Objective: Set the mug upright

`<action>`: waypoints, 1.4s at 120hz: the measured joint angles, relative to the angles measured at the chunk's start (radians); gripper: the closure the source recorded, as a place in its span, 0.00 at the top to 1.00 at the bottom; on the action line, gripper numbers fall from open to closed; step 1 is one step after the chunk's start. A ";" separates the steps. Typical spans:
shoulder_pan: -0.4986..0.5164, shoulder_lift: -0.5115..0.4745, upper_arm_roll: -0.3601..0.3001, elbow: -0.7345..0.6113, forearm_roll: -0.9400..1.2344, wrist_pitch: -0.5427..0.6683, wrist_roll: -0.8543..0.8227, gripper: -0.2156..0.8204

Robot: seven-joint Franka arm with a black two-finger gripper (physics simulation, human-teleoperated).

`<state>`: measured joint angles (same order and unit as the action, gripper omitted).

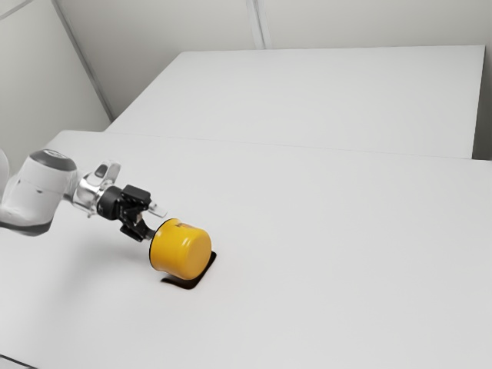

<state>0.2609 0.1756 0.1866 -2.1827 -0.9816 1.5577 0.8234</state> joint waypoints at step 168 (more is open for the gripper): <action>-0.079 -0.218 -0.214 0.185 0.730 0.250 -0.189 0.03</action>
<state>0.1815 -0.0428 -0.0271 -1.9974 -0.2518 1.8076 0.6346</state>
